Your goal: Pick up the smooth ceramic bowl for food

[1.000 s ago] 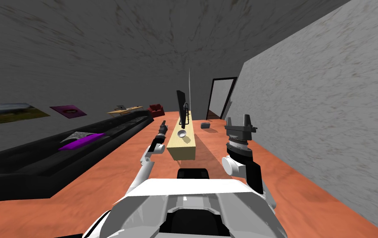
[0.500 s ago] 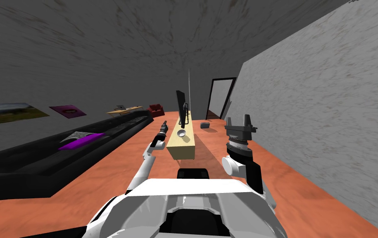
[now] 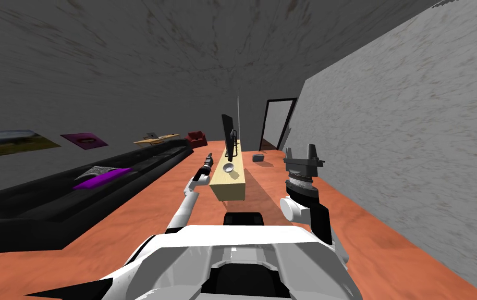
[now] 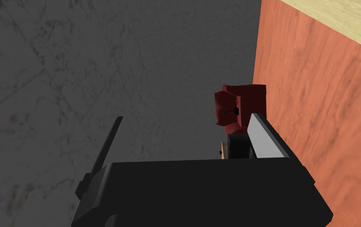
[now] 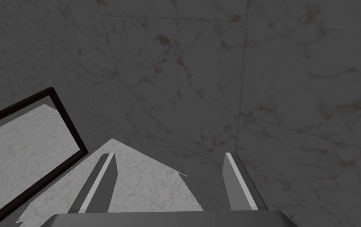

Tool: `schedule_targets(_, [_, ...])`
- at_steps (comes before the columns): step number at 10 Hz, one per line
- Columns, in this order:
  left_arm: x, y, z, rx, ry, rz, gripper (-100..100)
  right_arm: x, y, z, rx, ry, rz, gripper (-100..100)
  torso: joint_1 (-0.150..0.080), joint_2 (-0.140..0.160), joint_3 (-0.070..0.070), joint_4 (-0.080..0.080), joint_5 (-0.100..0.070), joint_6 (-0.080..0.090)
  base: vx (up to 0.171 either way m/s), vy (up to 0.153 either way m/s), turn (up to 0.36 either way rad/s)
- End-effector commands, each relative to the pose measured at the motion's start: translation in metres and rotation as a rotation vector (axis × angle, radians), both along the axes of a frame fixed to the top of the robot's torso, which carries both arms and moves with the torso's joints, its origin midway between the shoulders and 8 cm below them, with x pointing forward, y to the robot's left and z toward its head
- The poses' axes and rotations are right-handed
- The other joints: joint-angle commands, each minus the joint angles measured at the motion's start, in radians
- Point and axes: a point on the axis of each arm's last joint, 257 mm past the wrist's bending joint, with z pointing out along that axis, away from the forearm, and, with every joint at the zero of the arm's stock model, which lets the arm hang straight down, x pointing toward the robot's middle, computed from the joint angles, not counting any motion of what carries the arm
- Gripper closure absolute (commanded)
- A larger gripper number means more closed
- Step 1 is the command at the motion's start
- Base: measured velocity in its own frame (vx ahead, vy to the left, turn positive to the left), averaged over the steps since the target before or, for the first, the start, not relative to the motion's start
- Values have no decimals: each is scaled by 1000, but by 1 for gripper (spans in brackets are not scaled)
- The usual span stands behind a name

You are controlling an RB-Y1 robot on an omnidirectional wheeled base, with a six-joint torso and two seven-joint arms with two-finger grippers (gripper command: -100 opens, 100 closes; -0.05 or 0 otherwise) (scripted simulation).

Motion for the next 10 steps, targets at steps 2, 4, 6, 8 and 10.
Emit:
schedule_targets(2, [5, 7, -18, -10, 46, 9, -100, 0, 0, 0, 0, 0, 0, 0, 0, 0, 0, 0, 0, 0, -7, -14, -5])
schedule_targets(4, [15, 13, -36, -30, 107, 18, -100, 0, 0, 0, 0, 0, 0, 0, 0, 0, 0, 0, 0, 0, -10, -23, -18])
schedule_targets(6, [24, 18, -53, -52, 169, 28, -100, 0, 0, 0, 0, 0, 0, 0, -1, 0, 0, 0, 0, 0, -6, -29, -20])
schedule_targets(8, [31, 22, -69, -76, 227, 37, -100, 0, 0, 0, 0, 0, 0, 0, -1, -1, 0, 0, 0, 0, 1, -34, -22])
schedule_targets(10, [36, 27, -89, -103, 295, 51, -100, 0, 0, 0, 0, 0, 0, 0, -1, -1, 0, 0, 0, 0, 4, -32, -27])
